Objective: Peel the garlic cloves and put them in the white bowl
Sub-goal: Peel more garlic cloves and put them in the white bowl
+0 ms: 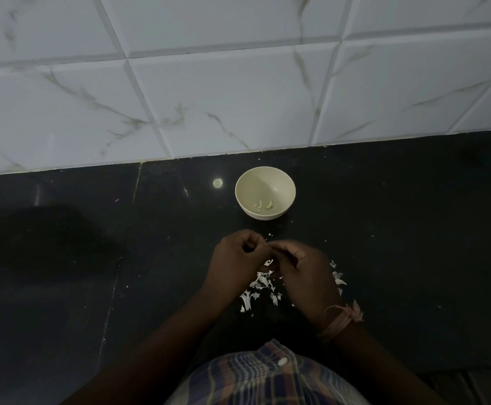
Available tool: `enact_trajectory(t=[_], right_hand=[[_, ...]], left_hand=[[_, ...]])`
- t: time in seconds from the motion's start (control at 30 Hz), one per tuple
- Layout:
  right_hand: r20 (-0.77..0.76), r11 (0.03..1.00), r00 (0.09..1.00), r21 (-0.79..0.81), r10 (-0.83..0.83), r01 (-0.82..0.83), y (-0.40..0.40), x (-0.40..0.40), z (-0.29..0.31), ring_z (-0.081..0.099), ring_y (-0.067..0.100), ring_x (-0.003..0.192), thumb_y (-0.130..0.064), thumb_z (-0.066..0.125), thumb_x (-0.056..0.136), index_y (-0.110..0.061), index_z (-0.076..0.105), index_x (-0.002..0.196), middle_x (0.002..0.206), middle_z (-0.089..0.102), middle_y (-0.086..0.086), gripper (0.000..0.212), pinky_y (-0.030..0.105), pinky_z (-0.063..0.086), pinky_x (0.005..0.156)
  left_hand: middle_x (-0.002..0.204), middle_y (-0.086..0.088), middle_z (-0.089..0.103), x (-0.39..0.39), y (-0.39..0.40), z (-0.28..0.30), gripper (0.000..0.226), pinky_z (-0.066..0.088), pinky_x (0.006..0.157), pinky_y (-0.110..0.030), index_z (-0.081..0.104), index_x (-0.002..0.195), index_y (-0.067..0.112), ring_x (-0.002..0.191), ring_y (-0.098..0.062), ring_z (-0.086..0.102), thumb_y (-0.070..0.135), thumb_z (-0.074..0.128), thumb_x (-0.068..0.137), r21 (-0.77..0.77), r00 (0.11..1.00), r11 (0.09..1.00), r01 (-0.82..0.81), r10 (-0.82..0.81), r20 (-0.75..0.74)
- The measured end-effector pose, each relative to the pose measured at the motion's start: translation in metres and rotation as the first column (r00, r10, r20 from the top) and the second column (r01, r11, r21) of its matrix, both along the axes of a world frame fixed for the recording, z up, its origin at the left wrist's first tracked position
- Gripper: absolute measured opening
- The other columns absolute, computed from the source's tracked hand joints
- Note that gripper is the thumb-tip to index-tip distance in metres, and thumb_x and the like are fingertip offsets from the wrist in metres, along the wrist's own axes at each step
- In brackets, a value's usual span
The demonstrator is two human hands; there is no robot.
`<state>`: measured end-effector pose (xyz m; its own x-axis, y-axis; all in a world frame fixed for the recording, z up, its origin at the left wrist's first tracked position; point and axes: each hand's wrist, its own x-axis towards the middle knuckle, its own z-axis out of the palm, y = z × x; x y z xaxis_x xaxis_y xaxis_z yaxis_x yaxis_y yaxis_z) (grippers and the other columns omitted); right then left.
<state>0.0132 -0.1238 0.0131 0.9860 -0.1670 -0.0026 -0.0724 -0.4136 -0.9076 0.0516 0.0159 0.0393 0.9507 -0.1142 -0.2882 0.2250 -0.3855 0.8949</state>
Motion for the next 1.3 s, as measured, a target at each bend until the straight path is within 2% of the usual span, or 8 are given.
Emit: enact_trajectory(t=[0.23, 0.37, 0.5, 0.73, 0.87, 1.1, 1.2, 1.3], right_hand=[[-0.078, 0.962, 0.994, 0.256, -0.074, 0.091, 0.006, 0.003, 0.006, 0.073, 0.005, 0.089, -0.009, 0.067, 0.094, -0.019, 0.080, 0.100, 0.092, 0.078, -0.009, 0.017, 0.025, 0.058, 0.083], [-0.157, 0.871, 0.979, 0.453, -0.131, 0.189, 0.013, 0.007, 0.005, 0.075, 0.012, 0.085, -0.008, 0.070, 0.092, -0.014, 0.079, 0.098, 0.090, 0.079, -0.002, 0.013, 0.023, 0.057, 0.075], [-0.243, 0.712, 0.956, 0.641, -0.167, 0.287, 0.020, 0.009, 0.001, 0.076, 0.024, 0.087, -0.003, 0.069, 0.092, -0.007, 0.077, 0.101, 0.092, 0.079, 0.011, 0.013, 0.030, 0.060, 0.078], [-0.304, 0.555, 0.937, 0.756, -0.172, 0.347, 0.021, 0.013, -0.009, 0.071, 0.025, 0.085, -0.006, 0.069, 0.091, -0.007, 0.077, 0.100, 0.095, 0.077, 0.016, 0.012, 0.037, 0.056, 0.079], [-0.341, 0.459, 0.926, 0.804, -0.165, 0.378, 0.018, 0.017, -0.007, 0.064, 0.012, 0.070, -0.003, 0.063, 0.094, -0.005, 0.072, 0.103, 0.083, 0.074, 0.006, 0.013, 0.024, 0.054, 0.067], [-0.329, 0.482, 0.937, 0.806, -0.117, 0.343, 0.013, 0.014, -0.007, 0.066, 0.013, 0.071, -0.002, 0.057, 0.099, 0.001, 0.070, 0.110, 0.087, 0.071, 0.014, 0.017, 0.023, 0.058, 0.063], [-0.320, 0.514, 0.941, 0.792, -0.106, 0.328, 0.012, 0.012, -0.008, 0.065, 0.015, 0.074, -0.001, 0.058, 0.098, -0.003, 0.072, 0.105, 0.089, 0.071, 0.014, 0.016, 0.024, 0.058, 0.066], [-0.320, 0.557, 0.941, 0.764, -0.111, 0.326, 0.012, 0.013, -0.008, 0.066, 0.014, 0.075, 0.001, 0.059, 0.097, -0.003, 0.072, 0.109, 0.090, 0.072, 0.013, 0.017, 0.023, 0.058, 0.065]], left_hand=[[0.069, -0.005, 0.071, -0.002, -0.002, -0.006, 0.020, 0.051, 0.060, -0.026, 0.072, 0.080, 0.009, 0.062, -0.014, 0.067, 0.011, 0.061, 0.096, -0.243, 0.988, 0.963, -0.120, 0.091, -0.126], [0.076, -0.015, 0.070, -0.003, -0.004, -0.011, 0.019, 0.053, 0.063, -0.032, 0.071, 0.089, -0.002, 0.066, -0.021, 0.067, 0.011, 0.059, 0.097, -0.328, 0.974, 0.926, -0.185, 0.128, -0.189], [0.086, -0.024, 0.066, -0.003, -0.008, -0.017, 0.022, 0.057, 0.070, -0.035, 0.066, 0.100, -0.013, 0.075, -0.028, 0.063, 0.005, 0.053, 0.099, -0.504, 0.927, 0.807, -0.307, 0.133, -0.351], [0.083, -0.017, 0.072, -0.002, -0.008, -0.023, 0.023, 0.059, 0.075, -0.031, 0.067, 0.094, -0.003, 0.077, -0.021, 0.071, 0.003, 0.047, 0.101, -0.564, 0.899, 0.742, -0.363, 0.120, -0.420], [0.089, -0.023, 0.071, -0.003, -0.004, -0.028, 0.018, 0.059, 0.068, -0.026, 0.064, 0.099, -0.010, 0.076, -0.021, 0.073, 0.000, 0.049, 0.100, -0.529, 0.886, 0.760, -0.377, 0.131, -0.444], [0.090, -0.026, 0.070, -0.005, 0.003, -0.042, 0.006, 0.061, 0.073, -0.028, 0.061, 0.089, -0.005, 0.085, -0.030, 0.075, -0.009, 0.065, 0.090, -0.403, 0.881, 0.823, -0.400, 0.224, -0.417], [0.098, -0.026, 0.073, -0.007, 0.006, -0.043, 0.010, 0.061, 0.073, -0.029, 0.066, 0.096, -0.008, 0.087, -0.031, 0.075, -0.014, 0.064, 0.089, -0.376, 0.898, 0.852, -0.364, 0.213, -0.386], [0.099, -0.025, 0.075, -0.007, 0.003, -0.043, 0.031, 0.061, 0.090, -0.040, 0.078, 0.096, 0.000, 0.098, -0.037, 0.074, -0.018, 0.054, 0.090, -0.349, 0.922, 0.894, -0.281, 0.151, -0.357]])
